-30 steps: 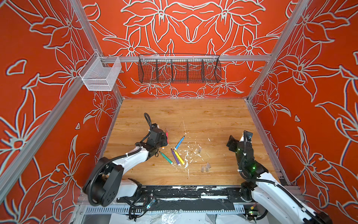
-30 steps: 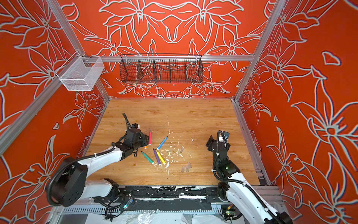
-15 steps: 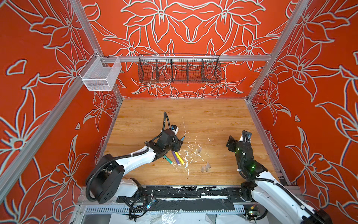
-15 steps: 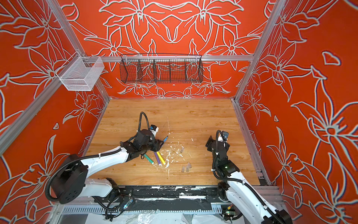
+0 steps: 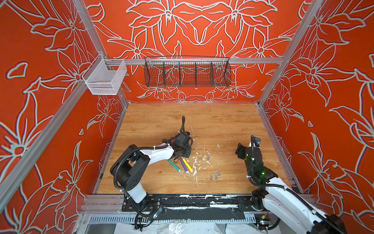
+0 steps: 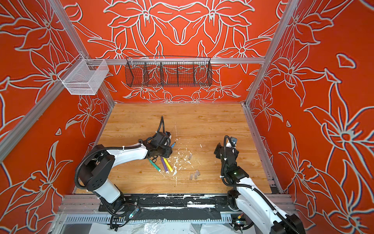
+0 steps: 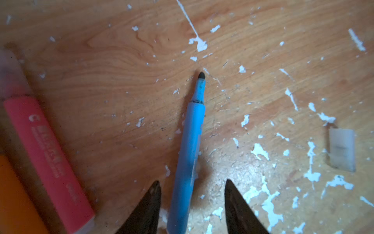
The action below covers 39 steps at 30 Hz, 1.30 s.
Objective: Insert the pens into the pen caps
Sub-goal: 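Move the left gripper over the blue marker and close on it, then lift the blue marker upright with the left gripper while the right gripper swings toward it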
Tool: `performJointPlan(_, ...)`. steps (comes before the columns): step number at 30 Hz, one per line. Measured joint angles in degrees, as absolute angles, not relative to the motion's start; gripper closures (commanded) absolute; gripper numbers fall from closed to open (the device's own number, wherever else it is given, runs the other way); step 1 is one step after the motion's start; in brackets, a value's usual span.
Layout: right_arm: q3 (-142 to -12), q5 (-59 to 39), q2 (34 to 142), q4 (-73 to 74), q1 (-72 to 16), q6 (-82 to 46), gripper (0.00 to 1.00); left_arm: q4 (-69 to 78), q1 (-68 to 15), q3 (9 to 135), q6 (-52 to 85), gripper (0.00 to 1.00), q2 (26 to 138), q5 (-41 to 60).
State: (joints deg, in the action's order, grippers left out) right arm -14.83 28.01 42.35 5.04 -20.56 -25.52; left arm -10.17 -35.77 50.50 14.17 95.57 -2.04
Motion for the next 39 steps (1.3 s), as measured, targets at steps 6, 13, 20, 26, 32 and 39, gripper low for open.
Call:
performJointPlan(6, -14.9, 28.0, 42.6, 5.0, -20.6, -25.5, 0.18, -14.8, -36.5, 53.8, 13.9, 0.62, 98.3, -4.5)
performJointPlan(13, -14.9, 27.6, 42.2, 5.0, -20.6, -25.5, 0.18, -18.9, -37.6, 58.8, 14.5, 0.80, 101.9, -7.4)
performJointPlan(20, -14.8, 27.6, 41.9, 5.0, -20.6, -25.5, 0.18, -21.3, -38.7, 62.4, 14.6, 0.93, 104.4, -10.3)
performJointPlan(26, -14.9, 27.6, 40.9, 5.1, -20.6, -25.5, 0.18, -21.4, -38.8, 62.4, 14.9, 1.00, 104.4, -10.4)
performJointPlan(32, -14.9, 27.6, 41.6, 5.0, -20.6, -25.5, 0.18, -20.8, -39.6, 57.0, 15.6, 1.00, 98.8, -9.6)
performJointPlan(39, -14.9, 27.5, 41.6, 5.1, -20.6, -25.5, 0.18, -14.8, -42.3, 45.2, 15.9, 1.00, 76.1, -5.7)
